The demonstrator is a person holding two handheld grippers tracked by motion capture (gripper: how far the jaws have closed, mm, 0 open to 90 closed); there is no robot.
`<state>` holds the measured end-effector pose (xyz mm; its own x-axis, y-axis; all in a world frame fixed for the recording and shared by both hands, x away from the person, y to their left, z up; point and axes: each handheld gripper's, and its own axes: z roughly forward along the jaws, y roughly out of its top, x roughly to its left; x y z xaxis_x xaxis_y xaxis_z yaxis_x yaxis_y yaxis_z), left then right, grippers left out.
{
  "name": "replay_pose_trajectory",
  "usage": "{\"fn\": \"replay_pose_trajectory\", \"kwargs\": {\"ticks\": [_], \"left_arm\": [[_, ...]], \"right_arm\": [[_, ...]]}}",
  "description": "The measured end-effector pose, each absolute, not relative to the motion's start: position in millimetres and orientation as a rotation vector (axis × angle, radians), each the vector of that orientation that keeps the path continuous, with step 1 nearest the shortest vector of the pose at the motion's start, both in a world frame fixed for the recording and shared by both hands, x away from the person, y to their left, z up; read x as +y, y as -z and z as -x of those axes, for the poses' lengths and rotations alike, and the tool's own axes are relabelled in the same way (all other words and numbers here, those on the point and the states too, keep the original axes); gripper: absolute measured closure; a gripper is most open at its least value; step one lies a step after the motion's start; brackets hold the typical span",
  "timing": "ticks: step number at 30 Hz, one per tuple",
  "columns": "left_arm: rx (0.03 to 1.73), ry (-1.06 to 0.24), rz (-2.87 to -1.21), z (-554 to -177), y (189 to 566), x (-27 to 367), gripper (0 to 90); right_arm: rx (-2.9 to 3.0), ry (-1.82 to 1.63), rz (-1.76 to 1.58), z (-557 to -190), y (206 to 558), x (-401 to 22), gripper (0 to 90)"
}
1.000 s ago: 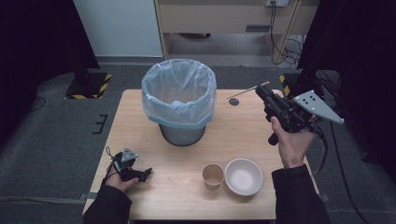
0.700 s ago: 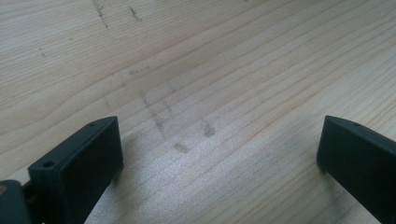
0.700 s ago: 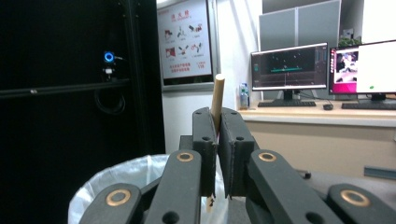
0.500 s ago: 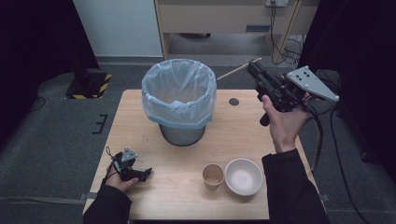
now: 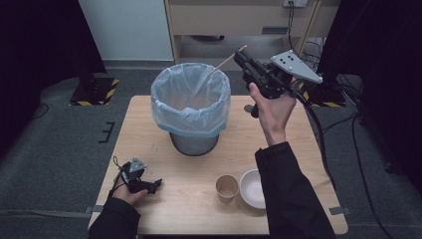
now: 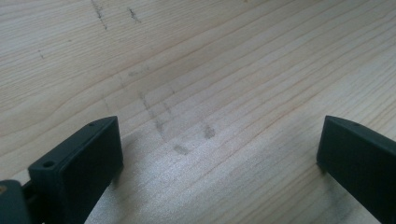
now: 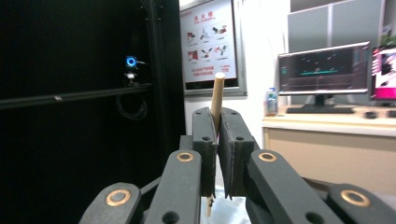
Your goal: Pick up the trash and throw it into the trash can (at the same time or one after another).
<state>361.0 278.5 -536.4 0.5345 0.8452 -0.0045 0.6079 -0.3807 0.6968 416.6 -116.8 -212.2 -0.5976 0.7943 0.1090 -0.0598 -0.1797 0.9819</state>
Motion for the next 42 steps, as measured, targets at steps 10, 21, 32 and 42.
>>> {"fn": "replay_pose_trajectory", "kwargs": {"ticks": [10,21,32,42], "left_arm": [[1.171,-0.469,-2.121,-361,536,278,0.0],[1.168,-0.467,-2.121,-361,536,279,0.0],[1.167,-0.468,-2.124,-361,536,279,0.0],[1.167,-0.47,-2.122,-361,536,278,0.0]], "right_arm": [[1.547,-1.828,-0.896,-452,225,-85,86.0],[1.647,-1.812,-0.958,-488,260,-53,78.2],[1.66,-1.767,-0.885,-464,236,-87,43.1],[1.637,-1.79,-0.96,-410,244,-158,37.3]]}}
